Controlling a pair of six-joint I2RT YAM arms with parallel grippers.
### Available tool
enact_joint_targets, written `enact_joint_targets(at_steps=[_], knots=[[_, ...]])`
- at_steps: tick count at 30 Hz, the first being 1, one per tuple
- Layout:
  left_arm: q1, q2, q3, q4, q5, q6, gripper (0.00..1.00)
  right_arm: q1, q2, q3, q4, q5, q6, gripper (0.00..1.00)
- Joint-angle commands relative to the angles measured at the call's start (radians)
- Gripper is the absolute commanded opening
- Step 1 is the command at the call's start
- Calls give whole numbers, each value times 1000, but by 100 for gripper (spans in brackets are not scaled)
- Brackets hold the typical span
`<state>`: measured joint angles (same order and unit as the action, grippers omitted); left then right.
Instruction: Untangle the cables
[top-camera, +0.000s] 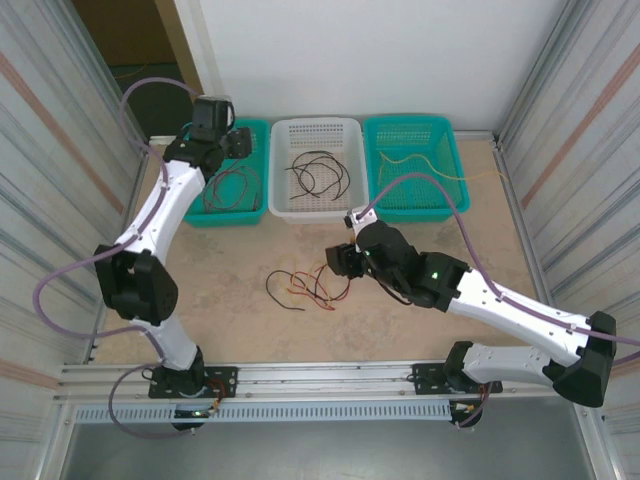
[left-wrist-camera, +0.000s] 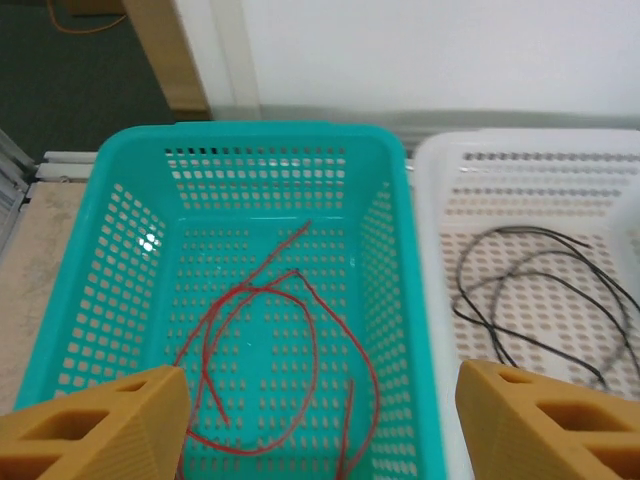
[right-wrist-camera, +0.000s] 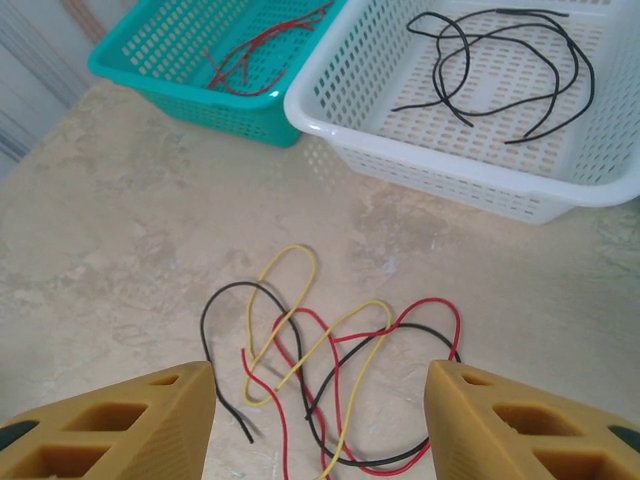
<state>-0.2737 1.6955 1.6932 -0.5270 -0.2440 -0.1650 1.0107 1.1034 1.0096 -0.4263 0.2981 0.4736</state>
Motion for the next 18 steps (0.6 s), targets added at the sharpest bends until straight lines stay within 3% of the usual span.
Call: enact_joint_targets(at_steps=[1, 11, 18], knots=[[-84, -170, -82, -9, -23, -23, 71, -33, 16, -7, -46, 19, 54, 59], [-181, -649, -709, -56, 282, -371, 52, -179, 342, 53, -152, -181, 147, 54], [-288, -817, -961, -100, 273, -526, 48, -181, 544, 127, -118, -246, 219, 48]])
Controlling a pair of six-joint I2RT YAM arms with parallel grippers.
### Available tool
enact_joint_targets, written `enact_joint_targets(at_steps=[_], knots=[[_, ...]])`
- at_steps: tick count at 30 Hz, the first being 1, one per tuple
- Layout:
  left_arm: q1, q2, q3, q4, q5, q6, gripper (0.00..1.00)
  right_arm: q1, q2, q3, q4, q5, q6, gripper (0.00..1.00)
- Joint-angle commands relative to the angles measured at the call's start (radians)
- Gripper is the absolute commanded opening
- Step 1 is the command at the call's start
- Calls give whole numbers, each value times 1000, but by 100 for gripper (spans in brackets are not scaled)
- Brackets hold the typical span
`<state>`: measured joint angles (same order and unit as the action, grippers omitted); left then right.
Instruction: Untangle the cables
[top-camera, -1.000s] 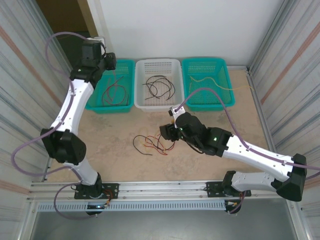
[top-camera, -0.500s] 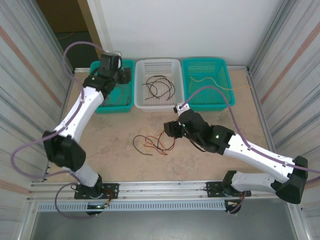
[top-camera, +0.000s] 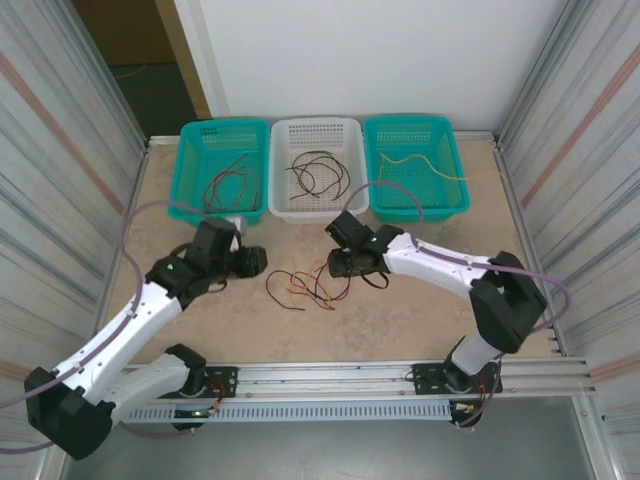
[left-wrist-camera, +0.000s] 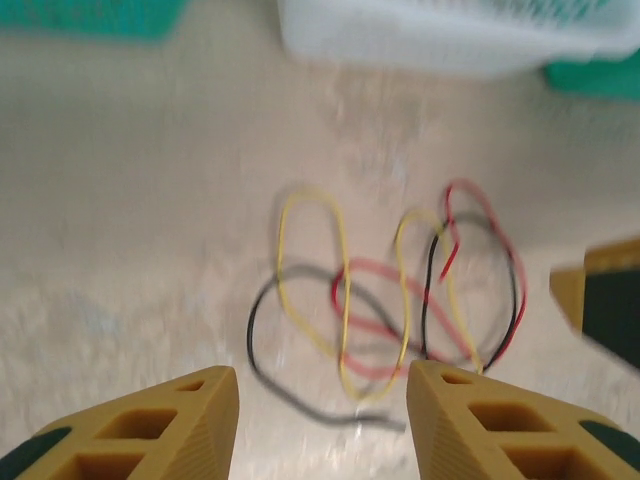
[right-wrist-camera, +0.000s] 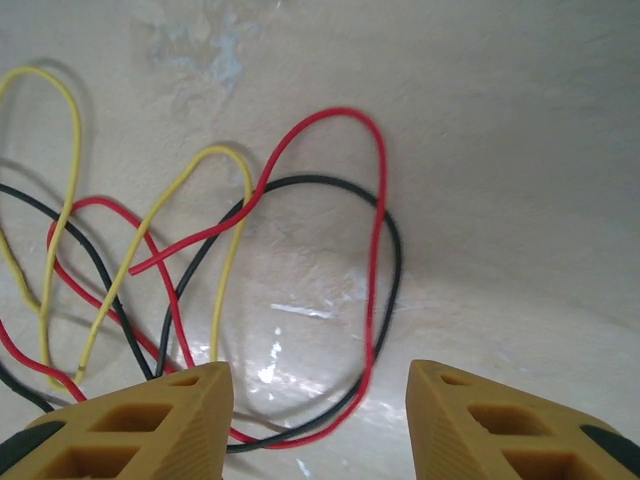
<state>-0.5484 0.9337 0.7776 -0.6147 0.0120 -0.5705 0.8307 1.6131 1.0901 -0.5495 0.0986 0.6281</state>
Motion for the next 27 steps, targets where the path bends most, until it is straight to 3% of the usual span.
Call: enact_joint_targets(at_steps=[1, 9, 21, 24, 27], knots=[[-15, -68, -75, 11, 30, -150, 47, 1, 49, 53, 17, -46, 84, 48], [-15, -53, -146, 144, 87, -237, 46, 10, 133, 85, 48, 32, 251, 54], [-16, -40, -129, 144, 65, -209, 47, -5, 279, 169, 93, -63, 283, 48], [-16, -29, -126, 152, 64, -203, 47, -11, 293, 165, 93, -74, 291, 38], [-16, -22, -121, 153, 65, -197, 47, -12, 292, 160, 93, -77, 292, 19]])
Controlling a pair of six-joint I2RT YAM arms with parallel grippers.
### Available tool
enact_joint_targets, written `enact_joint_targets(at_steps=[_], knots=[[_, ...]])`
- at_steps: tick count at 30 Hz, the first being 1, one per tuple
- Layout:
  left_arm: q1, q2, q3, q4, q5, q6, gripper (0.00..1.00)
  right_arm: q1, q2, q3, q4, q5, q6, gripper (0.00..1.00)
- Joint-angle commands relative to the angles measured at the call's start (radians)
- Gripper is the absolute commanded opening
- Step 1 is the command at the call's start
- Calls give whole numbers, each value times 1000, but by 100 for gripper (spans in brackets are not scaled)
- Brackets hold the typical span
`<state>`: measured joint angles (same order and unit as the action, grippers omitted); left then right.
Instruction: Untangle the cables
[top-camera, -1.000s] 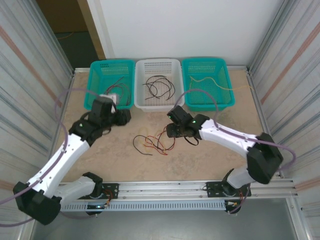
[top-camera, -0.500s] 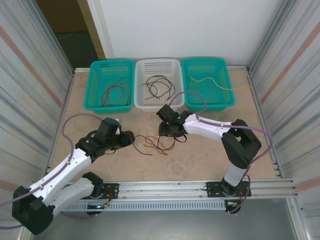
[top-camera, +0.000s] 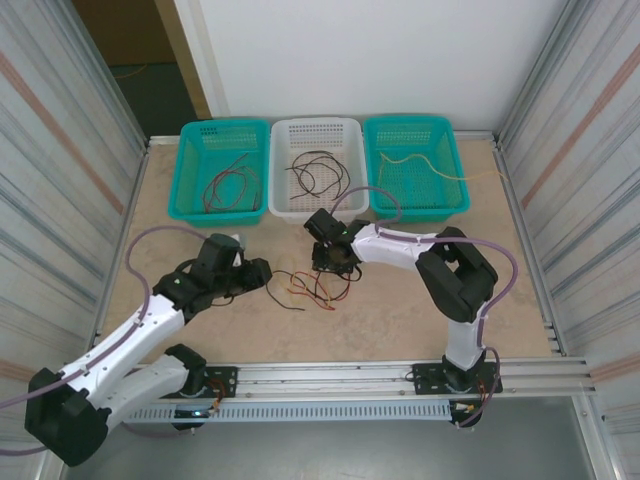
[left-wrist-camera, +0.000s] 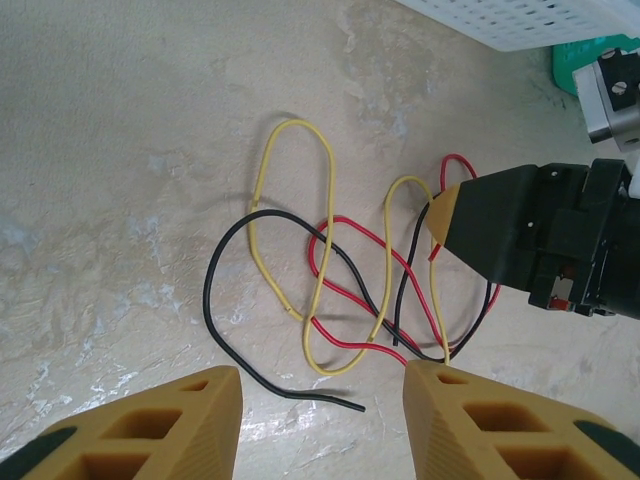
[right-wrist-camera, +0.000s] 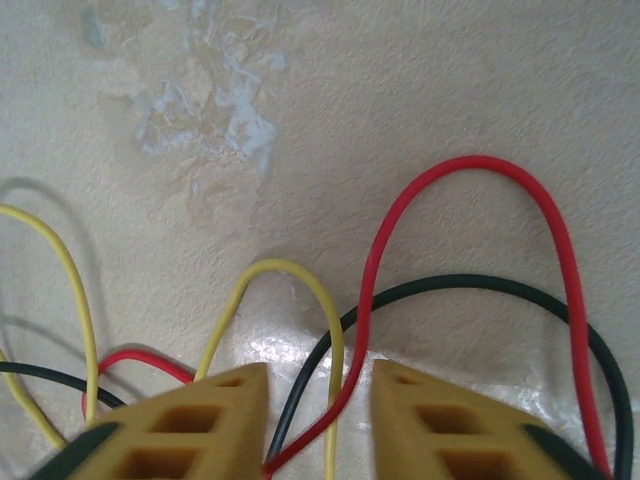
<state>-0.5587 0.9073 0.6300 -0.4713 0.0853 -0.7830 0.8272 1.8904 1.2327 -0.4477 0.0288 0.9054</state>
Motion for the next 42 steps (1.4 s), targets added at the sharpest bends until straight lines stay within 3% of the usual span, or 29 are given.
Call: enact_joint_targets(at_steps=[1, 6, 17, 23, 27, 36, 42], knots=[[-6, 4, 30, 6, -10, 19, 47, -10, 9, 16, -8, -6, 14, 13], [-4, -16, 71, -31, -29, 39, 47, 0, -66, 1, -21, 39, -20, 0], [45, -91, 256, -130, -25, 144, 58, 99, -415, -5, -106, 182, -224, 0], [46, -144, 272, 12, 121, 184, 63, 148, -649, -28, 19, 52, -371, 2], [46, -181, 273, 62, 139, 214, 64, 150, -736, -15, 50, 10, -408, 4], [39, -200, 203, 239, 272, 220, 72, 150, -787, 25, 59, -47, -454, 3], [-35, -155, 149, 357, 276, 236, 74, 151, -786, 25, 90, -147, -446, 3]])
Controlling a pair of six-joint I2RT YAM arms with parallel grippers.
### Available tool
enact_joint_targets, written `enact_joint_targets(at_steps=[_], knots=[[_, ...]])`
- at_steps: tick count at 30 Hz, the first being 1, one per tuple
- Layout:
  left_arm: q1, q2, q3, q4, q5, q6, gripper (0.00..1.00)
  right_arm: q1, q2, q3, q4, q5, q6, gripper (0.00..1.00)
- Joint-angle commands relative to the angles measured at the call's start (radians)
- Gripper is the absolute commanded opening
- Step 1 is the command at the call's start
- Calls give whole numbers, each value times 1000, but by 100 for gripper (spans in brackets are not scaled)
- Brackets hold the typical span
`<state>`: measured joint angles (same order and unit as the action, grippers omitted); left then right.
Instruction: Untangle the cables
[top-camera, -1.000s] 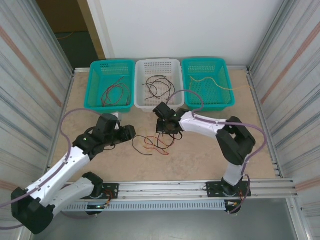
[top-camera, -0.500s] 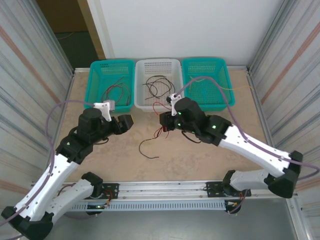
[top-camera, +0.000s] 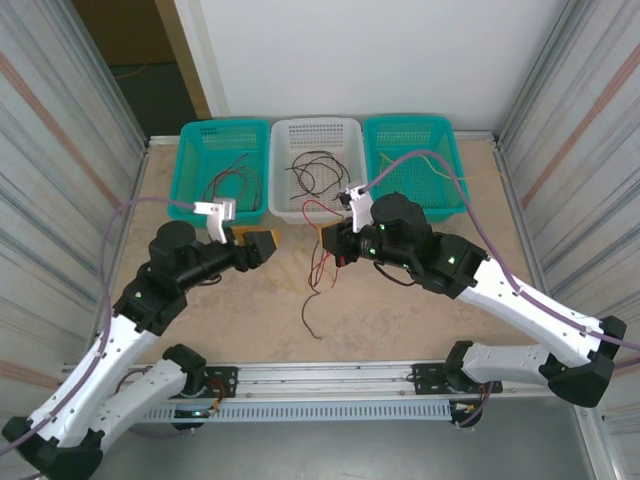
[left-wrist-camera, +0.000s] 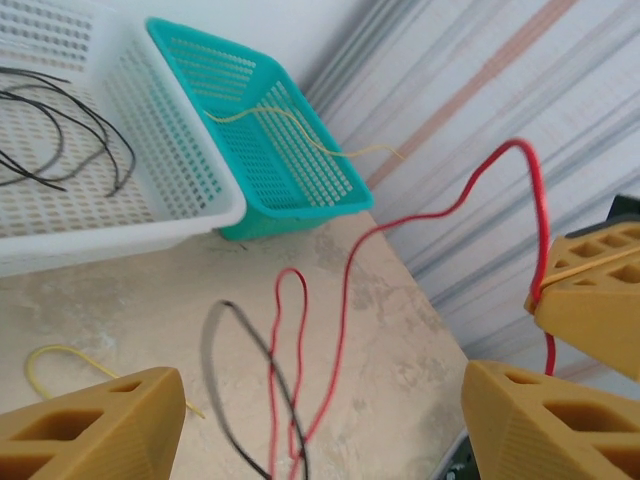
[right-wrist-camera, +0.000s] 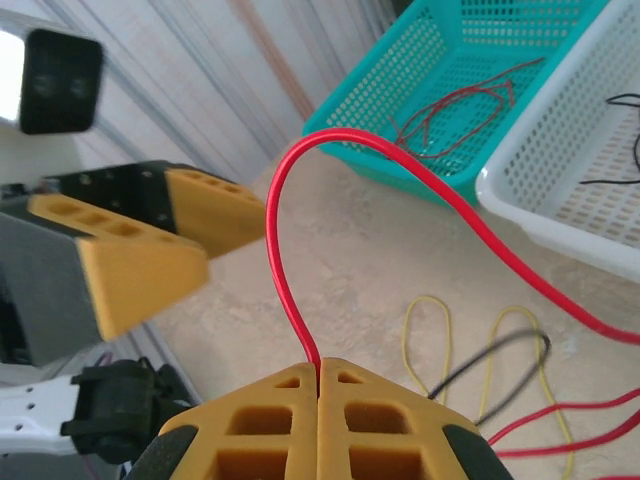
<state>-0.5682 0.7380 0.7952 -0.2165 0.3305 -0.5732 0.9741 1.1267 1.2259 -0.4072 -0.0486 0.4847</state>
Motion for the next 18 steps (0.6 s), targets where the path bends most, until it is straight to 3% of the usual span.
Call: enact_joint_targets(at_steps=[1, 9, 18], knots=[[-36, 27, -17, 114, 23, 31, 74, 5, -24, 28, 55, -77, -25, 3], [-71, 122, -58, 306, 68, -21, 69, 5, -27, -7, 99, -89, -7, 4], [-73, 79, -87, 440, 89, -160, 71, 5, -17, -40, 83, -24, -23, 3]])
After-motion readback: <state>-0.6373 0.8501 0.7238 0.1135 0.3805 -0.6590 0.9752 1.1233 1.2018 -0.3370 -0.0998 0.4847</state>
